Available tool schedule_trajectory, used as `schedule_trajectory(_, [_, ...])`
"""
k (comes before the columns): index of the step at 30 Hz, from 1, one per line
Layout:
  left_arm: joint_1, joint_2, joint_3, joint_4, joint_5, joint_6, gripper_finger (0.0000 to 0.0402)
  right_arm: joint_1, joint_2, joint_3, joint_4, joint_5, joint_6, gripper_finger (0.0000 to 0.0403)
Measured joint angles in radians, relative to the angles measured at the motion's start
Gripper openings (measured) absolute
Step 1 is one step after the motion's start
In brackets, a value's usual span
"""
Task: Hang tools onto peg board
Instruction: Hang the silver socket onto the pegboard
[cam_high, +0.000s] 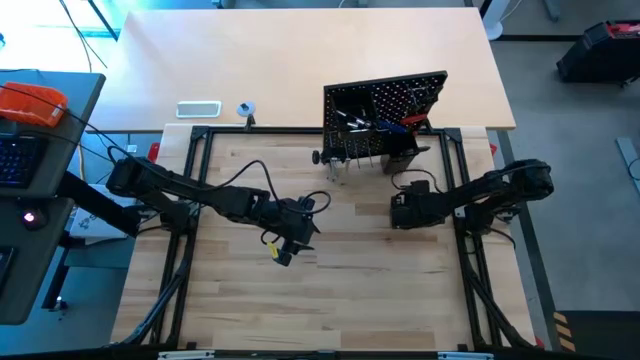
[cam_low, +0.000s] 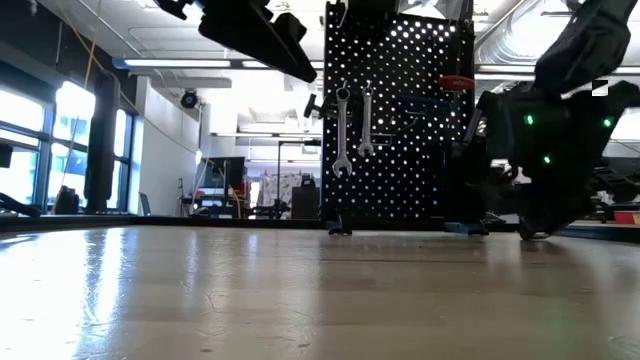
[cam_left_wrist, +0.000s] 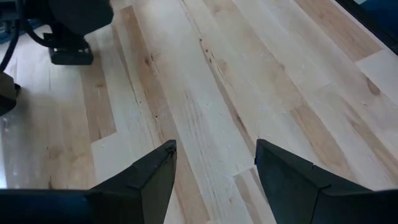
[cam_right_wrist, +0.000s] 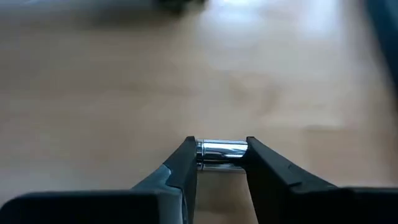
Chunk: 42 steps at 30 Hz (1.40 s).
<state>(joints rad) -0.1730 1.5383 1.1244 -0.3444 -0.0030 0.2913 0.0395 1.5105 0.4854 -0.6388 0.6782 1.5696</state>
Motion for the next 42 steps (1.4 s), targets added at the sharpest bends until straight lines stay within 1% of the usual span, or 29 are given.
schedule_trajectory(6, [0.0, 0.0, 0.0, -0.015, 0.0, -0.011, 0.0211, 0.101, 0.002, 0.093, 0.013, -0.098, -0.031, 0.0099])
schedule_trajectory(9, [0.0, 0.0, 0.0, -0.019, 0.0, -0.017, 0.0211, 0.154, 0.002, 0.149, 0.016, -0.102, -0.063, 0.0099])
schedule_trajectory(14, [0.0, 0.0, 0.0, -0.033, 0.0, -0.022, 0.0211, 0.242, 0.002, 0.244, 0.009, -0.046, -0.114, 0.0099])
schedule_trajectory(21, [0.0, 0.0, 0.0, -0.064, -0.009, -0.04, 0.0211, 0.32, 0.001, 0.414, -0.029, 0.06, -0.281, 0.0099])
schedule_trajectory(32, [-0.024, 0.0, 0.0, -0.052, -0.013, -0.072, 0.0211, 0.344, 0.0, 0.751, -0.222, 0.235, -0.589, 0.0099])
schedule_trajectory(35, [-0.037, 0.0, 0.0, -0.032, -0.014, -0.074, 0.0211, 0.35, 0.0, 0.835, -0.249, 0.285, -0.692, 0.0099])
schedule_trajectory(42, [-0.072, 0.0, 0.0, 0.013, -0.064, -0.097, 0.0211, 0.35, 0.0, 1.021, -0.261, 0.372, -0.968, 0.0099])
